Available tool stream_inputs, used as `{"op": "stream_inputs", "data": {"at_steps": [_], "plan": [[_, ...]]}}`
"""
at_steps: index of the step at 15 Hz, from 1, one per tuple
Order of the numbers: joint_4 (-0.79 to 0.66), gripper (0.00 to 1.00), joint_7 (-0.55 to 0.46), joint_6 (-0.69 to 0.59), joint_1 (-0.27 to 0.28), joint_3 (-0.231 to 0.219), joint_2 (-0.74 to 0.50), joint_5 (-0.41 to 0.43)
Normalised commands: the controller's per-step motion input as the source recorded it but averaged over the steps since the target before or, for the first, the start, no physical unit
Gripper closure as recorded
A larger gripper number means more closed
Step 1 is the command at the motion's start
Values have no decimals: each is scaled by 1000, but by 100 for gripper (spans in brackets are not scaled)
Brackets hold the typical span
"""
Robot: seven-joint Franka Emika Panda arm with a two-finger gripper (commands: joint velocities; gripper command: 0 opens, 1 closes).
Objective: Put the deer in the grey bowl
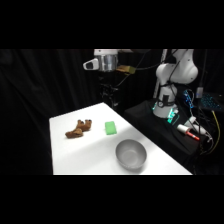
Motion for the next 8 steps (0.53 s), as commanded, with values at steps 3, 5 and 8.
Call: {"op": "stream_inputs", "data": {"at_steps": [3,5,8], "plan": [[49,0,2,11,-29,-1,32,-30],[176,0,-67,25,-69,-44,101,-41],[295,0,-116,41,-100,-77,152,-73]]}}
